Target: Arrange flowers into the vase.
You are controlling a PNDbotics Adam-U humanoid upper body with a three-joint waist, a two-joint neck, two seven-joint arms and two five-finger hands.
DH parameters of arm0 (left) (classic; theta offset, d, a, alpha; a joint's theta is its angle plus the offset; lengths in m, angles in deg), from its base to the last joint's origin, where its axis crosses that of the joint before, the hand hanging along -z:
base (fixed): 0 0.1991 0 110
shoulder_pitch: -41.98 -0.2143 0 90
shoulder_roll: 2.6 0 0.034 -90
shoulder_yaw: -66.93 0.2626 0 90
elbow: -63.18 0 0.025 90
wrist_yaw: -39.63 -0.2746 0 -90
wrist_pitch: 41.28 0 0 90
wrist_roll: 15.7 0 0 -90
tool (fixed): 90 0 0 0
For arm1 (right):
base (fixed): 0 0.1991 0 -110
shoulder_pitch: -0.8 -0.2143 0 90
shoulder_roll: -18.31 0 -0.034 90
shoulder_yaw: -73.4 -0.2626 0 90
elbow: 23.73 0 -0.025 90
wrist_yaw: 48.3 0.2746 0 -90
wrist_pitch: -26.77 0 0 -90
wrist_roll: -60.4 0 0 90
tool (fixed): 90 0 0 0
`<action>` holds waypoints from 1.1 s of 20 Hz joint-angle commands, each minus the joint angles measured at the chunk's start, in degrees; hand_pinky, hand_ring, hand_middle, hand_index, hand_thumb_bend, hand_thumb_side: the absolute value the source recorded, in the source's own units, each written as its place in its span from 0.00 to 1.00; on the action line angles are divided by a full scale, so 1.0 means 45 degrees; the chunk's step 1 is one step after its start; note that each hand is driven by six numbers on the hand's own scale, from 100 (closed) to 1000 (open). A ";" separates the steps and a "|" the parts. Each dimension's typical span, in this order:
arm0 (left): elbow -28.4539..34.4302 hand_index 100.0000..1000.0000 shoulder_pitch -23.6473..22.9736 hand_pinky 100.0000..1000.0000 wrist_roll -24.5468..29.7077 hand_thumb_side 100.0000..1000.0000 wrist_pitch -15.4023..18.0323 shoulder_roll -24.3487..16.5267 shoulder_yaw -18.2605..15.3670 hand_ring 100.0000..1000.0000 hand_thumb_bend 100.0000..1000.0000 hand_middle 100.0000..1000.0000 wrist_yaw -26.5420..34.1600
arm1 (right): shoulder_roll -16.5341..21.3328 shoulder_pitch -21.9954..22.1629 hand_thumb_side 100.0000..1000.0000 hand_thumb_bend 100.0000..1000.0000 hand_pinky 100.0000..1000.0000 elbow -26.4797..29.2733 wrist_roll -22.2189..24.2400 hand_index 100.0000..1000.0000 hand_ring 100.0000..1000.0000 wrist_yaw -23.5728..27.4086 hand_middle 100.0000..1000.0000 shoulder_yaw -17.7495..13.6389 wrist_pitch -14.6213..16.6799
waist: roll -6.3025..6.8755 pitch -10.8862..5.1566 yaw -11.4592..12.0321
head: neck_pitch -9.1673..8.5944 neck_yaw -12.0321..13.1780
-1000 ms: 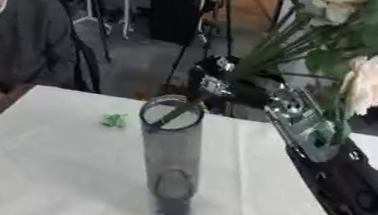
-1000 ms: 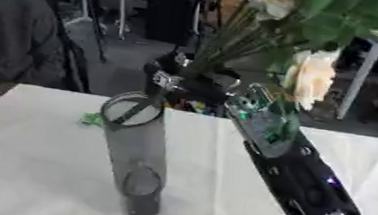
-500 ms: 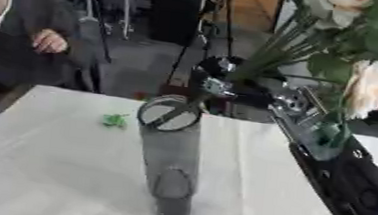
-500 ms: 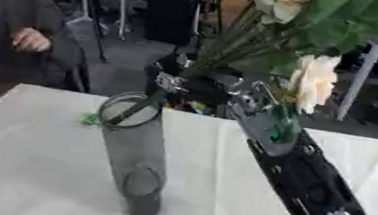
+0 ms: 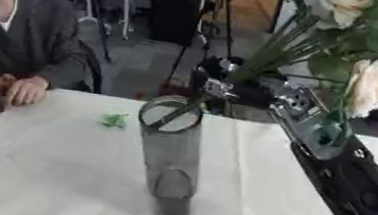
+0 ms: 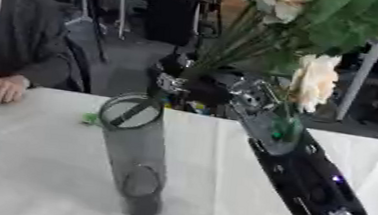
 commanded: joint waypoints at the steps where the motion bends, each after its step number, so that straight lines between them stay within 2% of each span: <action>1: 0.0120 0.78 0.0059 0.74 -0.0061 0.72 0.0019 -0.0242 -0.0180 0.79 1.00 0.74 -0.0044 | 0.0504 -0.0367 0.63 0.00 0.28 0.0187 0.0201 0.47 0.54 -0.0115 0.44 -0.0066 0.0076 | 0.0008 -0.0185 -0.0048 | -0.0076 0.0032; 4: 0.0111 0.78 0.0046 0.74 -0.0075 0.72 0.0023 -0.0263 -0.0195 0.79 1.00 0.74 -0.0062 | 0.0634 -0.0365 0.47 0.00 0.28 0.0199 0.0385 0.46 0.54 -0.0152 0.43 -0.0027 0.0094 | -0.0031 -0.0198 -0.0100 | -0.0083 0.0020; 7: 0.0106 0.78 0.0030 0.74 -0.0096 0.72 0.0028 -0.0287 -0.0218 0.79 1.00 0.74 -0.0075 | 0.0796 -0.0375 0.38 0.00 0.28 0.0234 0.0545 0.46 0.54 -0.0186 0.43 0.0006 0.0106 | -0.0071 -0.0218 -0.0140 | -0.0086 0.0043; 22: 0.0070 0.78 -0.0089 0.74 -0.0147 0.72 0.0038 -0.0402 -0.0279 0.79 1.00 0.74 -0.0119 | 0.1541 -0.0456 0.29 0.00 0.31 0.0335 0.1398 0.48 0.54 -0.0318 0.44 0.0355 0.0437 | -0.0224 -0.0317 -0.0307 | -0.0051 0.0163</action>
